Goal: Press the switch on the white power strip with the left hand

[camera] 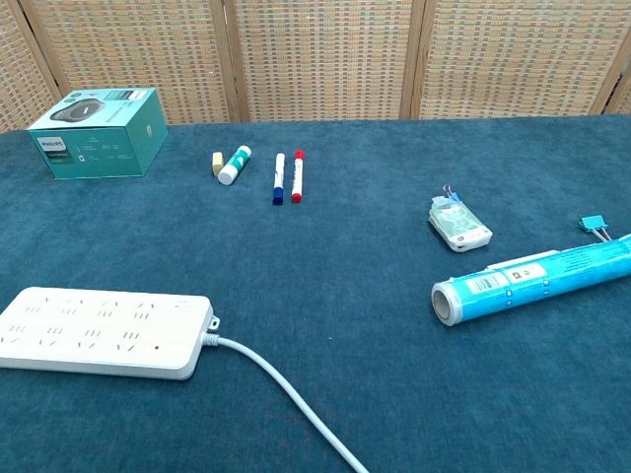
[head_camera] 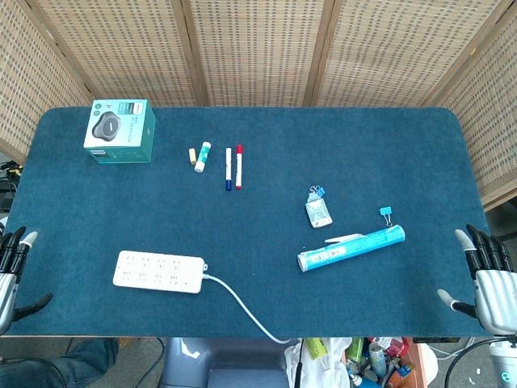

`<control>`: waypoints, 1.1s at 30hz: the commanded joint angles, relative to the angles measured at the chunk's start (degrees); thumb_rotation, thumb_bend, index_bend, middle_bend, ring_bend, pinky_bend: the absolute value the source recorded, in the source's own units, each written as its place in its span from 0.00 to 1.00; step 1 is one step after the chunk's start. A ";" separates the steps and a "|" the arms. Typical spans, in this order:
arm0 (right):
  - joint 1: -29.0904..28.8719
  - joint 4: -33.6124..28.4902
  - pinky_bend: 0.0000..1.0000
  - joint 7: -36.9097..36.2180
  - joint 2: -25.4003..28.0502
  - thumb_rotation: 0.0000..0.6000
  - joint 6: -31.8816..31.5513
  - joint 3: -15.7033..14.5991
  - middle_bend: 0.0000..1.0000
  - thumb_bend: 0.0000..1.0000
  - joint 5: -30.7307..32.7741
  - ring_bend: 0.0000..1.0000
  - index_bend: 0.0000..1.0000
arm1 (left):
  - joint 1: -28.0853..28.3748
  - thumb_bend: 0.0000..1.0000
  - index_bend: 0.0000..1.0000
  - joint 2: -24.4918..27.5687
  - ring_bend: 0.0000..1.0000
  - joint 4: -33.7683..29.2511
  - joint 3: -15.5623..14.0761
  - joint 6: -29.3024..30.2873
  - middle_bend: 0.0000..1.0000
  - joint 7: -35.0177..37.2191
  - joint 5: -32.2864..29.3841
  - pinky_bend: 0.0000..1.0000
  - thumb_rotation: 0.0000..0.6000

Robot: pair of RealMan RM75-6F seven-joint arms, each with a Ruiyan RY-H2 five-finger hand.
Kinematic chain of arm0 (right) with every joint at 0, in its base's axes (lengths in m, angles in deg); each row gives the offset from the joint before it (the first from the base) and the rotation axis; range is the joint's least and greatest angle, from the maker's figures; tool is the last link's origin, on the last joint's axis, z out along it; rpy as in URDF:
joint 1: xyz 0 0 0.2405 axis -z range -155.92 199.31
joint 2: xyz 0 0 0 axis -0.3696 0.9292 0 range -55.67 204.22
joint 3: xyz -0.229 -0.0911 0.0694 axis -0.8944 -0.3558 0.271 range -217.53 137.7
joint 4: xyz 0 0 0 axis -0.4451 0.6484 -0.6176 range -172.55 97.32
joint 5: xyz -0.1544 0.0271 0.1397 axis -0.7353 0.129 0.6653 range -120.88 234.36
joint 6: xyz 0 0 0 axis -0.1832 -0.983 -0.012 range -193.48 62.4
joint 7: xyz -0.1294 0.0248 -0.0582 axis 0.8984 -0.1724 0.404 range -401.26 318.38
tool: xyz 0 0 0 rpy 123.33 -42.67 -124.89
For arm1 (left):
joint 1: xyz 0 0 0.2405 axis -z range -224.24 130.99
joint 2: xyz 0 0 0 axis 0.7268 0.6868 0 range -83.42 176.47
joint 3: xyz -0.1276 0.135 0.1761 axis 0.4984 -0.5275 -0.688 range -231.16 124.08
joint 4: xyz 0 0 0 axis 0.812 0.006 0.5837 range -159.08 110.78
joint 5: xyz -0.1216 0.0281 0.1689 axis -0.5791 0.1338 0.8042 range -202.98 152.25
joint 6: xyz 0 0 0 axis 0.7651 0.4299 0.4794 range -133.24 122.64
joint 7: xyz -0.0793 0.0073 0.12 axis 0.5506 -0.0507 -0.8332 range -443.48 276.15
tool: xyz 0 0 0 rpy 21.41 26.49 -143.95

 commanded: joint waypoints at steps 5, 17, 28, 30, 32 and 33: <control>-0.02 0.08 0.00 0.16 -0.11 1.00 0.04 0.03 0.00 0.00 0.10 0.00 0.00 | 0.04 0.00 0.00 -0.05 0.00 -0.05 0.02 -0.11 0.00 -0.33 0.02 0.00 1.00; 0.14 -0.27 0.00 0.20 0.00 1.00 -0.04 0.10 0.00 0.00 0.50 0.00 0.00 | 4.00 0.12 0.00 -6.37 1.00 3.97 0.03 -5.56 1.00 5.73 1.75 1.00 1.00; -0.20 -0.13 0.00 -0.41 0.14 1.00 0.94 0.24 0.00 0.00 1.29 0.00 0.00 | 10.44 1.00 0.10 -12.89 1.00 3.87 -1.96 -20.14 1.00 1.60 -1.43 1.00 1.00; -0.25 -0.11 0.00 -0.52 0.17 1.00 1.10 0.28 0.00 0.00 1.45 0.00 0.00 | 11.52 1.00 0.12 -14.01 1.00 2.88 -1.96 -22.39 1.00 -0.16 -2.70 1.00 1.00; -0.30 -0.08 0.00 -0.65 0.24 1.00 1.27 0.31 0.00 0.00 1.62 0.00 0.00 | 12.45 1.00 0.14 -14.93 1.00 1.95 -1.63 -23.94 1.00 -1.62 -4.02 1.00 1.00; -0.32 -0.06 0.00 -0.70 0.25 1.00 1.33 0.31 0.00 0.00 1.66 0.00 0.00 | 12.65 1.00 0.14 -15.16 1.00 1.78 -1.51 -24.21 1.00 -2.07 -4.42 1.00 1.00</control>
